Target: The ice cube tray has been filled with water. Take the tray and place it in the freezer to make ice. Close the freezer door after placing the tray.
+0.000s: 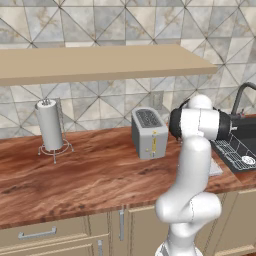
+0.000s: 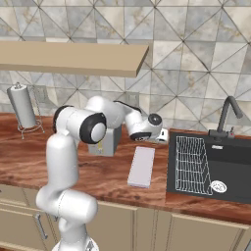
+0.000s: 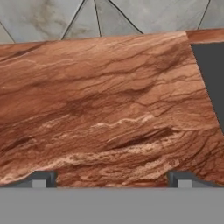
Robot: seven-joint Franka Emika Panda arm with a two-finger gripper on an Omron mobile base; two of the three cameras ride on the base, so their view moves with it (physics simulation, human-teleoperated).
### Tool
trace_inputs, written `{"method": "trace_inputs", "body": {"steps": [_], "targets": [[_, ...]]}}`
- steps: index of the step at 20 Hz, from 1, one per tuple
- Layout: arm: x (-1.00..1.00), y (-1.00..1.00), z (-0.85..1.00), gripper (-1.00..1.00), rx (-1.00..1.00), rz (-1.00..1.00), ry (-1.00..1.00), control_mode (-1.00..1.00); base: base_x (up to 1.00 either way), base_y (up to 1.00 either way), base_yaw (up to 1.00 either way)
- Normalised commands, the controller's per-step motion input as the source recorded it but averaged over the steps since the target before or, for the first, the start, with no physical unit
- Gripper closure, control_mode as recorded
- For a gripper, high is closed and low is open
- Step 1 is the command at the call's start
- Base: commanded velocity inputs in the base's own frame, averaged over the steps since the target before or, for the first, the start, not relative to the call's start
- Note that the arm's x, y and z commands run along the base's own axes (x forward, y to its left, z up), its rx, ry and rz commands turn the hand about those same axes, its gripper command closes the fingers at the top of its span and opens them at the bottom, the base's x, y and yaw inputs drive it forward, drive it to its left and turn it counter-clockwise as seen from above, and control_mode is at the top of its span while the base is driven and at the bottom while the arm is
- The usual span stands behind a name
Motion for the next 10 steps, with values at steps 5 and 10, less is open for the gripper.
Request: {"method": "trace_inputs", "body": {"steps": [5, 10], "targets": [[0.04, 0.0, -0.23, -1.0, 0.0, 0.0, 0.01, -1.0, 0.0, 0.0, 0.0], [0.0, 0.0, -0.27, -1.0, 0.0, 0.0, 0.03, -1.0, 0.0, 0.0, 0.0]]}}
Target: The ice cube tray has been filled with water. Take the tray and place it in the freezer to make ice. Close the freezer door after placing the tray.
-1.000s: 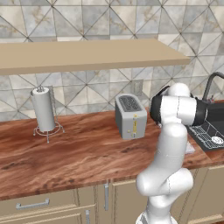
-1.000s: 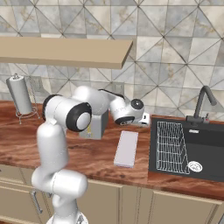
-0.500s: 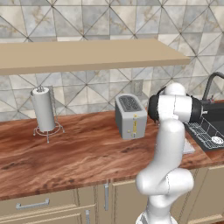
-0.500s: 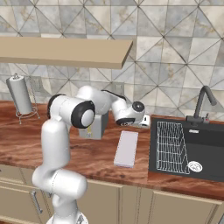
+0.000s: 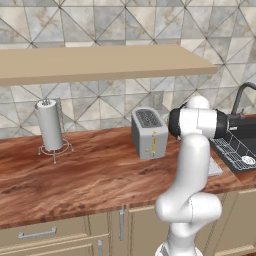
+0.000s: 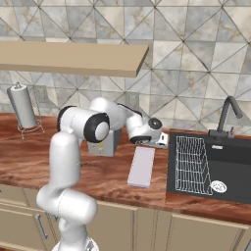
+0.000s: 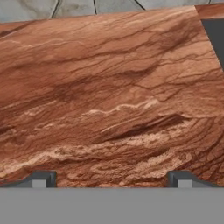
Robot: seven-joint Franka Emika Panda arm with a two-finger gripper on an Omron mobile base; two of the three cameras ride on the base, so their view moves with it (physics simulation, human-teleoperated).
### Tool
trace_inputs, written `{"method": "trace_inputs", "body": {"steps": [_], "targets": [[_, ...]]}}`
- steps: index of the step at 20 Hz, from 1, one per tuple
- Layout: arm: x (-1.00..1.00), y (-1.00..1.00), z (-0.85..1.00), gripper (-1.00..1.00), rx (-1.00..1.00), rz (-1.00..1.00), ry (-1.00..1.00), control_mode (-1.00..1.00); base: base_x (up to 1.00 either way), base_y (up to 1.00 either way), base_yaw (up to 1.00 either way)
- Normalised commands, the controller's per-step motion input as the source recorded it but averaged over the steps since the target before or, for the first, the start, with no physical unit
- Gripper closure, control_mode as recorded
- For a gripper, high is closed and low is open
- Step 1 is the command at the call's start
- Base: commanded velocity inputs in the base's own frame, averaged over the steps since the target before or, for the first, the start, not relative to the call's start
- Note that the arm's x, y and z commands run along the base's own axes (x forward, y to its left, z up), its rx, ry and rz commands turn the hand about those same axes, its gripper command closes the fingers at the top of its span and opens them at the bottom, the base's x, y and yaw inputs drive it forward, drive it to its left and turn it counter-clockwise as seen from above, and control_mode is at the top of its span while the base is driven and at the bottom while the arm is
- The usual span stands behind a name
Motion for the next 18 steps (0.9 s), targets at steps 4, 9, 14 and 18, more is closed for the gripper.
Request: {"method": "trace_inputs", "body": {"steps": [4, 9, 14, 18], "targets": [[0.0, 0.0, -0.24, -1.0, 0.0, 0.0, 0.02, -1.0, 0.0, 0.0, 0.0], [0.0, 0.0, -0.22, -1.0, 0.0, 0.01, 0.01, -1.0, 0.0, 0.0, 0.0], [-0.03, 0.0, -0.25, -1.0, 0.0, 0.01, 0.02, -1.0, 0.0, 0.0, 0.0], [-0.46, 0.0, -0.26, -1.0, 0.0, 0.0, 0.02, -1.0, 0.0, 0.0, 0.0]]}}
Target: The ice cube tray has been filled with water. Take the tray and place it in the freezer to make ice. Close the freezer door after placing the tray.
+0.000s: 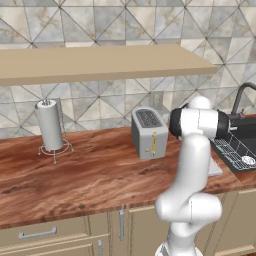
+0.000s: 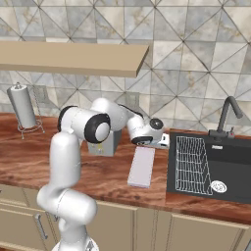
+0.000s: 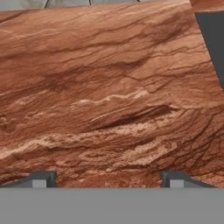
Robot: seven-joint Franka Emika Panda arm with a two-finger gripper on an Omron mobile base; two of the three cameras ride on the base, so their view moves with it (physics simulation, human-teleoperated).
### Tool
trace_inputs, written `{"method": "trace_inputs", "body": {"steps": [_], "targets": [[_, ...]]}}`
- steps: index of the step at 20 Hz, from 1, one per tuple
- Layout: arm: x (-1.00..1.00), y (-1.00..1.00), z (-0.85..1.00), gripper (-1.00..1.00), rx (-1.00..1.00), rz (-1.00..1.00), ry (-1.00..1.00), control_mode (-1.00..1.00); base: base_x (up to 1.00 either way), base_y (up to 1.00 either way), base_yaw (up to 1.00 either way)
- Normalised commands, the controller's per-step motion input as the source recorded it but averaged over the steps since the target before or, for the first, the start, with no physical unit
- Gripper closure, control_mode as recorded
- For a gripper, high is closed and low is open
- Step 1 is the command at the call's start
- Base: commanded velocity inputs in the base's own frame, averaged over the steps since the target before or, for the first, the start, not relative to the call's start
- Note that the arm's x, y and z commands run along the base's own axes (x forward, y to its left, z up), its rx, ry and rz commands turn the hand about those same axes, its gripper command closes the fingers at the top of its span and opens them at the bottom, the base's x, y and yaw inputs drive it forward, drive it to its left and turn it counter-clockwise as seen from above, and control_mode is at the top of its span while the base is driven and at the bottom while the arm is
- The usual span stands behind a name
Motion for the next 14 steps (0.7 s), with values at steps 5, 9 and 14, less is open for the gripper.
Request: {"method": "trace_inputs", "body": {"steps": [5, 9, 14], "targets": [[-0.56, 0.0, -0.23, -1.0, 0.0, 0.0, 0.0, -1.0, 0.0, 0.0, 0.0], [-0.54, 0.0, -0.22, -1.0, 0.0, 0.0, 0.0, -1.0, 0.0, 0.0, 0.0], [-0.51, 0.0, -0.19, -1.0, 0.0, 0.01, 0.0, -1.0, 0.0, 0.0, 0.0]]}}
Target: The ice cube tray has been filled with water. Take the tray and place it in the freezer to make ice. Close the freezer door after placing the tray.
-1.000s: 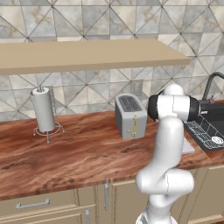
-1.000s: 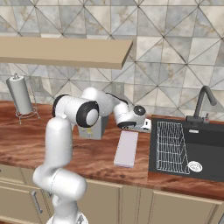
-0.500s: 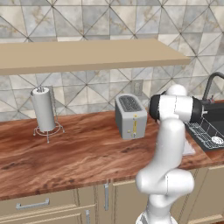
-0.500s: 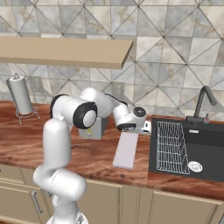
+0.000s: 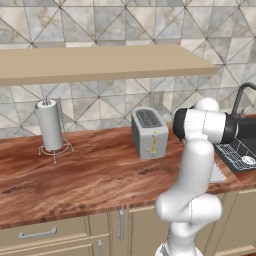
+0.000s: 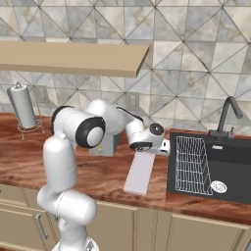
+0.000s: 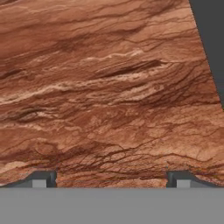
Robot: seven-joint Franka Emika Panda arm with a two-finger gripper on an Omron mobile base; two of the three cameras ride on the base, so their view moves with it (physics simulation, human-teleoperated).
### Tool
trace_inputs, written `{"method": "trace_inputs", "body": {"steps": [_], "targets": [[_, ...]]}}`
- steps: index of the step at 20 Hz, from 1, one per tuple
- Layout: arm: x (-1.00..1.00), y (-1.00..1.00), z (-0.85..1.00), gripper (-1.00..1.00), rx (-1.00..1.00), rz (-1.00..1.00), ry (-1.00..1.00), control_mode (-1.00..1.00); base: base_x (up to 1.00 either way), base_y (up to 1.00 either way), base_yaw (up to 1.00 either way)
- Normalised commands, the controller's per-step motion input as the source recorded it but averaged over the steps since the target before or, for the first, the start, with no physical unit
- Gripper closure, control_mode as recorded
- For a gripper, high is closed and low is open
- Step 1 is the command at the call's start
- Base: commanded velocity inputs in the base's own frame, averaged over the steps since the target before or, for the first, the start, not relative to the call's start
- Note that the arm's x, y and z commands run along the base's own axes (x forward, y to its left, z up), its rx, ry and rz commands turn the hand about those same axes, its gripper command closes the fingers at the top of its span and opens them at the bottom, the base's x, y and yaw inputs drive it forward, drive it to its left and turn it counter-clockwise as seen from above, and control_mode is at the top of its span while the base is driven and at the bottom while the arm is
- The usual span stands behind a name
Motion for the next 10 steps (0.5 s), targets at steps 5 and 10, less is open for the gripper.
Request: {"method": "trace_inputs", "body": {"steps": [5, 10], "targets": [[-0.55, 0.0, -0.22, -1.0, 0.0, 0.01, 0.0, -1.0, 0.0, 0.0, 0.0], [-0.63, 0.0, -0.2, -1.0, 0.0, 0.02, 0.0, -1.0, 0.0, 0.0, 0.0]]}}
